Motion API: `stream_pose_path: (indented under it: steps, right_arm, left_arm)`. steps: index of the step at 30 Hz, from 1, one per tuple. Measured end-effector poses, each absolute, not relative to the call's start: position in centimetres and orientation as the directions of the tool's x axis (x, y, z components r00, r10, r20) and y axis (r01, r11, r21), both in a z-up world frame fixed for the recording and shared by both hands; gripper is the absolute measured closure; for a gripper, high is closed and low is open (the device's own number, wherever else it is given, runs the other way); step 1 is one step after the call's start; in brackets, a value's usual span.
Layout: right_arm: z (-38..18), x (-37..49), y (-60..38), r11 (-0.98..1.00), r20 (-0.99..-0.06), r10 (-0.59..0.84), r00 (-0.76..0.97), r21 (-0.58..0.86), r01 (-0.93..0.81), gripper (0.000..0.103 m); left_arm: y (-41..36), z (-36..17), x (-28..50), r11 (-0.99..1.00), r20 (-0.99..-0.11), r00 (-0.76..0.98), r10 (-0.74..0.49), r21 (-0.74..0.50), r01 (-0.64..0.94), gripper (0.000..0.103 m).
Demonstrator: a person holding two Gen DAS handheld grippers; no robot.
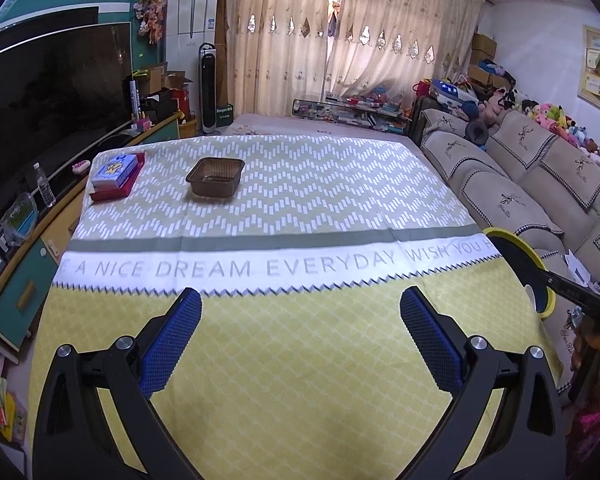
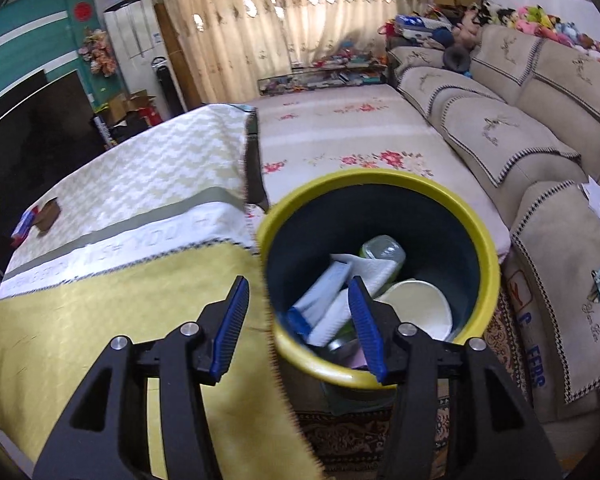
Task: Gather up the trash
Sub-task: 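Carry the toothpaste tube over the bin and release it with the right gripper, then grasp the brown plastic tray rim with the left gripper and lift it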
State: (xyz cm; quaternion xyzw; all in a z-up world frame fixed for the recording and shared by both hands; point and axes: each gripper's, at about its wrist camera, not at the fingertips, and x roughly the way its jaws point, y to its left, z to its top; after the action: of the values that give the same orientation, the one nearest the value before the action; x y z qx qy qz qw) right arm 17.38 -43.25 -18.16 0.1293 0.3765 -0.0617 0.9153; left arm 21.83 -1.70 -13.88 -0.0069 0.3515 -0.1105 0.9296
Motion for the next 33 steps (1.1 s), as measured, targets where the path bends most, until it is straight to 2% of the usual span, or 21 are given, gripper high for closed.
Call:
stream_pose_path:
  steps: [14, 17, 21, 27, 33]
  right_arm:
    - [-17.2, 18.1, -35.6, 0.986, -0.683, 0.093, 0.724, 0.165, 0.03, 0.053]
    - [-17.3, 18.2, -35.1, 0.986, -0.686, 0.097, 0.721, 0.163, 0.023, 0.053]
    - [-17.5, 18.5, -34.8, 0.987, -0.692, 0.1, 0.715, 0.162, 0.019, 0.053]
    - [-18.1, 19.0, -34.4, 0.985, -0.702, 0.116, 0.703, 0.17, 0.007, 0.053]
    - [-18.5, 19.3, -33.7, 0.984, -0.703, 0.14, 0.697, 0.179, -0.017, 0.052]
  left_arm:
    - [-1.8, -14.1, 36.6, 0.969, -0.708, 0.672, -0.215, -0.071, 0.235, 0.008]
    - [-1.3, -15.0, 39.8, 0.976, -0.727, 0.661, -0.185, -0.059, 0.208, 0.014]
    - [-0.8, -16.7, 43.7, 0.982, -0.769, 0.623, -0.147, -0.04, 0.183, 0.03]
    - [-0.2, -18.6, 46.8, 0.985, -0.803, 0.586, -0.106, -0.006, 0.171, 0.039]
    - [0.4, -19.8, 48.6, 0.988, -0.827, 0.553, -0.101, -0.015, 0.157, 0.054]
